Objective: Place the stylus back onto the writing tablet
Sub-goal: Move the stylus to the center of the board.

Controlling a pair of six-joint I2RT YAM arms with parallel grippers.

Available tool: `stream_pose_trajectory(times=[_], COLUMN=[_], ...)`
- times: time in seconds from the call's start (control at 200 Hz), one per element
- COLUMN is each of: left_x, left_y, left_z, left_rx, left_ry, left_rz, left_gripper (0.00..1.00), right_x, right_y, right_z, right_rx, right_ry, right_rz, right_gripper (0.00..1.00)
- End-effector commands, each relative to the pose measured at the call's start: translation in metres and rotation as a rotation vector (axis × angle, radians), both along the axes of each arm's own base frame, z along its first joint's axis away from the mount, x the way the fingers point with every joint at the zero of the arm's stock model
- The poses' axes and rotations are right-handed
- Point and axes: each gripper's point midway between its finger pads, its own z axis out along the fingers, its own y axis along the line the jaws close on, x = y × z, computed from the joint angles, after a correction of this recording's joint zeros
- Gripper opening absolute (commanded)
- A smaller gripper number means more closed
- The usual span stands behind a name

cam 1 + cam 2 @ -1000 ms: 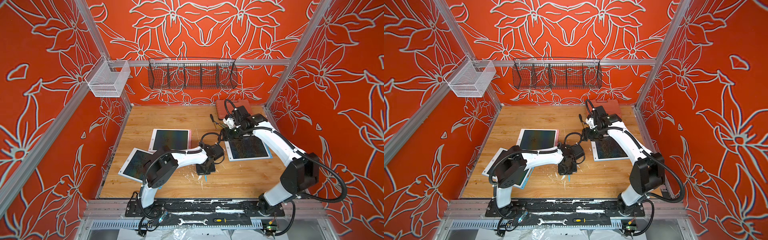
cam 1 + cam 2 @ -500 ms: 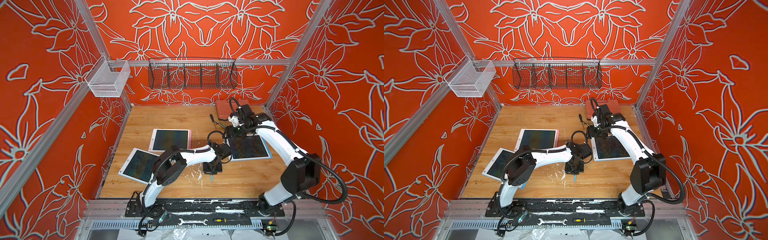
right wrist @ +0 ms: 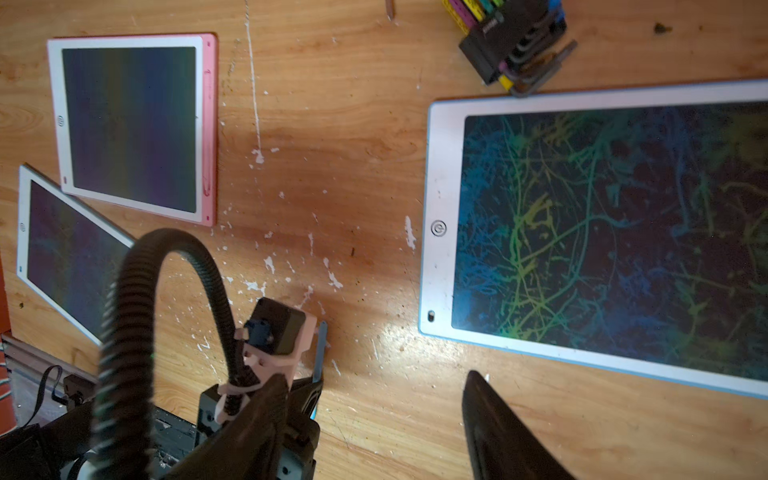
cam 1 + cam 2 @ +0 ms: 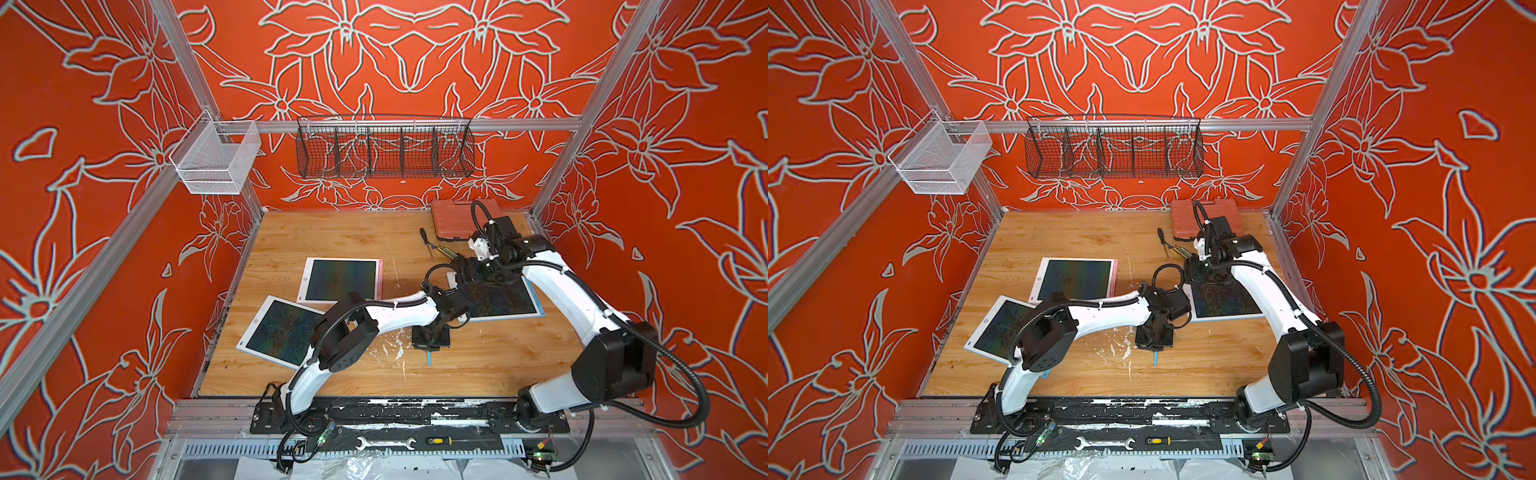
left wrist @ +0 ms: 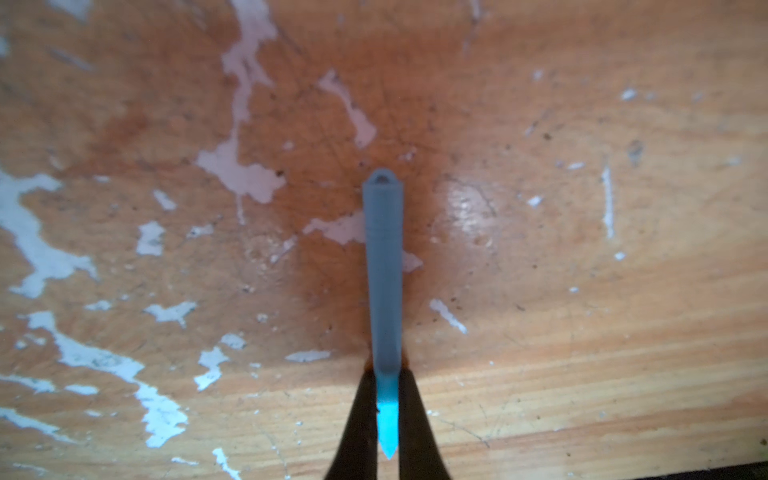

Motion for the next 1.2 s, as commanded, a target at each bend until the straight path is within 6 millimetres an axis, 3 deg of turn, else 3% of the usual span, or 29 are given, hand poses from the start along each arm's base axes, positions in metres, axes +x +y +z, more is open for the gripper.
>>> stream_pose_trajectory(times=[0.0,0.235,0.47,0.696,0.906,1.041,1.191], left_x=[-0.004,-0.002,-0.002,-0.001,0.013,0.018,0.016], left_y=[-0.003,-0.01,-0.012,-0.007,-0.007,0.006,0.038], left_z=[-0.004,-0.004,-0.002,0.004,0.029,0.047,0.049], left_rx=[0.01,0.006,-0.002,0.0,-0.044,-0.036,-0.02], left_ry=[0.01,0.024,0.025,0.006,-0.057,-0.111,-0.122], left_rz=[-0.022,-0.051,-0.053,-0.036,-0.019,-0.004,0.066], left_gripper=[0.09,0.1,0.13,0.34,0.43,0.51,0.58], right_x=[0.004,0.012,0.024,0.025,0.021,0.018,0.012], right_y=[-0.018,-0.037,-0.033,-0.03,-0.023,-0.018,-0.013], right_z=[0.003,0.017,0.024,0.022,0.016,0.015,0.011], right_rx=[0.027,0.073,0.097,0.114,0.163,0.184,0.191], right_ry=[-0.002,-0.032,-0.03,-0.023,-0.001,0.006,0.013], right_rz=[-0.077,-0.169,-0.163,-0.16,-0.162,-0.15,-0.127], right_gripper=[0.69,0.69,0.7,0.69,0.69,0.69,0.7])
